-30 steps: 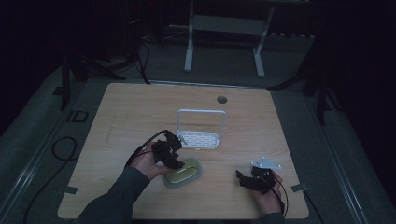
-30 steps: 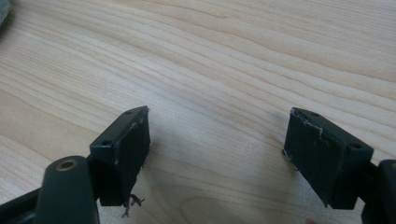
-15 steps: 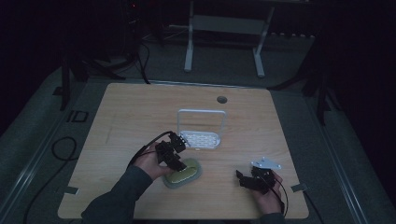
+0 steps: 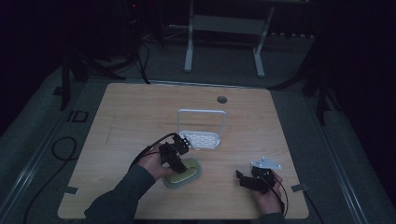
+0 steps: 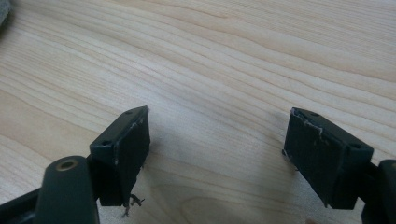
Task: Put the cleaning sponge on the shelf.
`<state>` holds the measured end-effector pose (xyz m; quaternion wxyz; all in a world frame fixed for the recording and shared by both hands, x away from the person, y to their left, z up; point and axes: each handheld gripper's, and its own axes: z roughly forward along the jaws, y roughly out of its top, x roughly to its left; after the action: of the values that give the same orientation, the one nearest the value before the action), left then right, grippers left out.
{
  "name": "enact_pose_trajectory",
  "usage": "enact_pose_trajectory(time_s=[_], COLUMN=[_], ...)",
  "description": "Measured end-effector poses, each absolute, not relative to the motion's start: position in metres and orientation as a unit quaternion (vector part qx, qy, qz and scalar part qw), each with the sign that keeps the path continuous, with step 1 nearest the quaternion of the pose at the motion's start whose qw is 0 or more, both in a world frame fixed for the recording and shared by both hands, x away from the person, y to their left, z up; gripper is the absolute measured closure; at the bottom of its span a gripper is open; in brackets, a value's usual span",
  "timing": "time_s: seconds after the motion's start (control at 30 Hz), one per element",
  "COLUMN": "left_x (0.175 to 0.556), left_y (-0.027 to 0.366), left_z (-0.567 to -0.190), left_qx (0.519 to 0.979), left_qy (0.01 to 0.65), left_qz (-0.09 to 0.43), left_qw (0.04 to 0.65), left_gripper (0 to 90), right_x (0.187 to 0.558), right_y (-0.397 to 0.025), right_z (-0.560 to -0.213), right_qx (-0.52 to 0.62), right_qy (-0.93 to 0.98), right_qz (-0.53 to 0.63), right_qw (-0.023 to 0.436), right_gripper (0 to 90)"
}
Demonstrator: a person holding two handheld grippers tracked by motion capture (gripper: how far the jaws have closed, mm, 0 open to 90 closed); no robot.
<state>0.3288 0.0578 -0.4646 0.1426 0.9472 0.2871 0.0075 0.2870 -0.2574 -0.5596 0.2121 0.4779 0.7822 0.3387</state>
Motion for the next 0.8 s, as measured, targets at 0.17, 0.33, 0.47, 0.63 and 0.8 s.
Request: enact_pose_trajectory(time_s=[0.17, 0.33, 0.47, 0.63, 0.8], left_x=[0.330, 0.332, 0.334, 0.336, 0.337], left_y=[0.056, 0.053, 0.050, 0.047, 0.044], left_z=[-0.468, -0.470, -0.471, -0.472, -0.474], left_qx=[0.949, 0.952, 0.954, 0.956, 0.959], left_qy=[0.286, 0.280, 0.277, 0.274, 0.269], left_qz=[0.003, -0.003, -0.010, -0.010, -0.012], left_qw=[0.131, 0.120, 0.112, 0.104, 0.089], left_gripper=[56.3, 58.1, 59.2, 61.0, 63.0], right_x=[0.287, 0.287, 0.287, 0.287, 0.287], right_y=[-0.257, -0.257, -0.257, -0.257, -0.257], right_z=[-0.560, -0.560, -0.560, -0.560, -0.560], right_qx=[0.478, 0.478, 0.478, 0.478, 0.478], right_qy=[0.782, 0.782, 0.782, 0.782, 0.782], right_qz=[0.339, 0.339, 0.339, 0.339, 0.339], right_qw=[0.212, 0.212, 0.212, 0.212, 0.212], right_gripper=[21.9, 21.9, 21.9, 21.9, 21.9])
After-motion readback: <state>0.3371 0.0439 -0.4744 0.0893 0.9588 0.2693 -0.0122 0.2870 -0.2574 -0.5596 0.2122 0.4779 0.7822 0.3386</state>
